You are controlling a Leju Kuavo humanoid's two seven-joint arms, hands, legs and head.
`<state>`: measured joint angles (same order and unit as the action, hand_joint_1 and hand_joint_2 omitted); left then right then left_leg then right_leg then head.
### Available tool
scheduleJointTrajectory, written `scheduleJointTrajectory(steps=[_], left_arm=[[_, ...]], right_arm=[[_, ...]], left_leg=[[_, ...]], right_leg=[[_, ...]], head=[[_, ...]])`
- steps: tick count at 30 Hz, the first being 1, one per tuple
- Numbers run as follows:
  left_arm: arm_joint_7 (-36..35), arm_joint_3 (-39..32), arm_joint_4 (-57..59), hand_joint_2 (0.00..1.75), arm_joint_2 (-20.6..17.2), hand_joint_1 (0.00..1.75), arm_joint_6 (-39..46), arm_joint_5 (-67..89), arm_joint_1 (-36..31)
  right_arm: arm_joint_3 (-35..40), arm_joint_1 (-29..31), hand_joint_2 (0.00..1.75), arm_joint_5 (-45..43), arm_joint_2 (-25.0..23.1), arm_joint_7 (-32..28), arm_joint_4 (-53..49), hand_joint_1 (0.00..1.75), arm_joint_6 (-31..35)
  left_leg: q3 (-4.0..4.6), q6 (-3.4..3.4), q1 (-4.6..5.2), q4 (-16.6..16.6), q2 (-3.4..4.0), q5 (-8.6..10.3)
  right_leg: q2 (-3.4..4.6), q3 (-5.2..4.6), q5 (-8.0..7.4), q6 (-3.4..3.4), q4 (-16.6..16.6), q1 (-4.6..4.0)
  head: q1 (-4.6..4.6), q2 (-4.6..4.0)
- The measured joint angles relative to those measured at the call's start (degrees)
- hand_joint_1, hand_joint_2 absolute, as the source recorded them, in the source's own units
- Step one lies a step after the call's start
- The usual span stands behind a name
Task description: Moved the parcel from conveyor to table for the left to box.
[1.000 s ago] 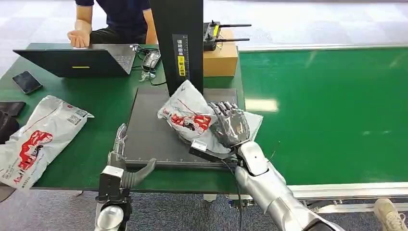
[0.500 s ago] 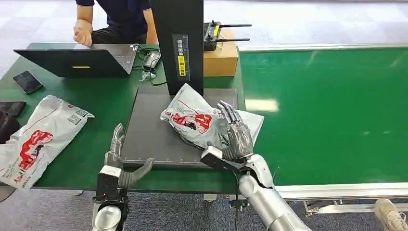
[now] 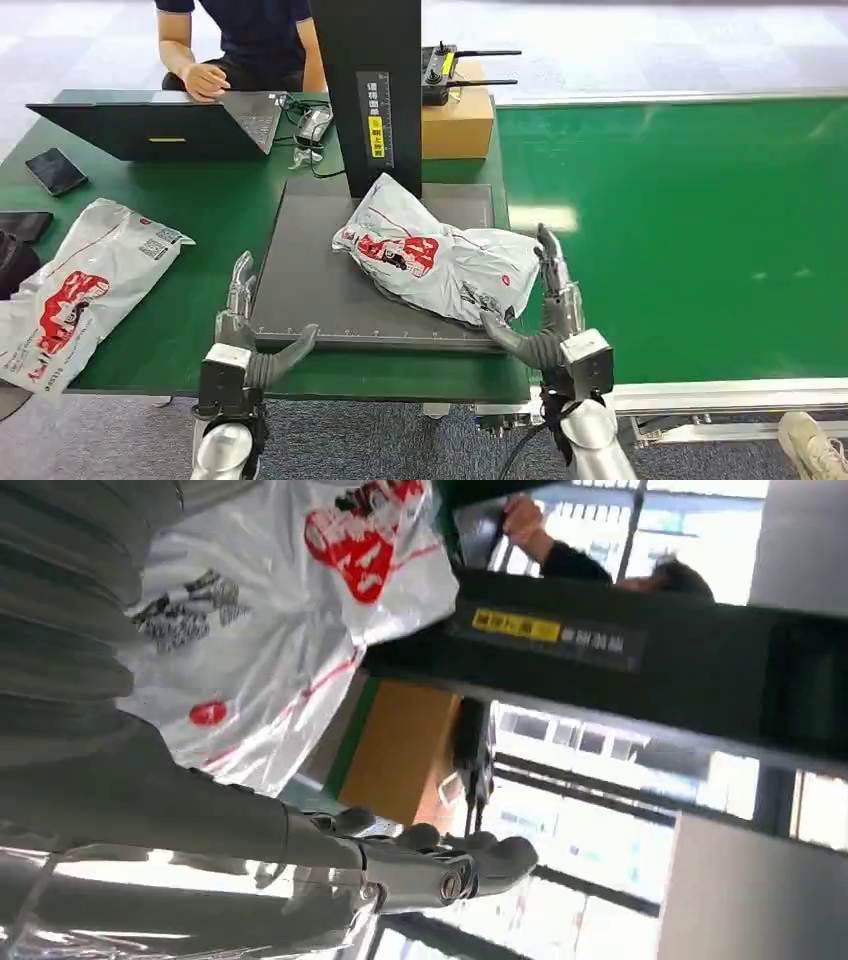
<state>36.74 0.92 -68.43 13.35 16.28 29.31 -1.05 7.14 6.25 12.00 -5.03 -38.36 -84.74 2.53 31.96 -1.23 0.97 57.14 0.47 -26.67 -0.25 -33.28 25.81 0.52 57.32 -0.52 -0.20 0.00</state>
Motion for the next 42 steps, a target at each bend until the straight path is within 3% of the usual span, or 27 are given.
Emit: scheduleJointTrajectory(steps=[6,24,30,42], left_arm=[[-0.11,-0.11,0.00,1.75,-0.02,0.00,-0.92,2.16,-2.13],[-3.91,3.87,2.43,1.75,-0.59,0.00,-0.37,11.94,-11.67],[-4.81,6.60,3.65,1.75,-1.90,0.00,2.63,17.38,-14.21],[-4.79,14.98,14.13,1.75,-3.13,0.00,1.31,21.92,-23.81]], right_arm=[[-4.61,-3.85,1.75,-2.73,-2.25,0.13,-3.08,0.00,-10.05],[-4.56,-9.61,1.75,7.26,-6.31,1.53,-7.87,0.00,-12.83],[-2.88,-12.35,1.75,5.31,-5.72,-1.33,-8.02,0.00,-13.83],[-3.34,-14.19,1.75,2.27,-5.05,-0.68,-9.24,0.00,-14.90]], left_leg=[[-0.01,0.01,0.00,0.00,0.00,0.01],[-0.01,0.00,0.00,0.00,0.01,0.02],[0.01,0.00,0.00,0.00,0.01,0.01],[-0.02,0.00,0.00,0.01,0.03,0.03]], right_leg=[[0.00,0.01,-0.01,0.00,0.00,0.00],[0.00,0.00,-0.01,0.00,0.00,0.00],[0.01,-0.02,0.00,0.00,0.00,0.00],[0.02,0.01,-0.03,0.00,0.00,0.00]], head=[[0.00,0.00],[-0.02,0.00],[-0.02,0.00],[-0.02,0.00]])
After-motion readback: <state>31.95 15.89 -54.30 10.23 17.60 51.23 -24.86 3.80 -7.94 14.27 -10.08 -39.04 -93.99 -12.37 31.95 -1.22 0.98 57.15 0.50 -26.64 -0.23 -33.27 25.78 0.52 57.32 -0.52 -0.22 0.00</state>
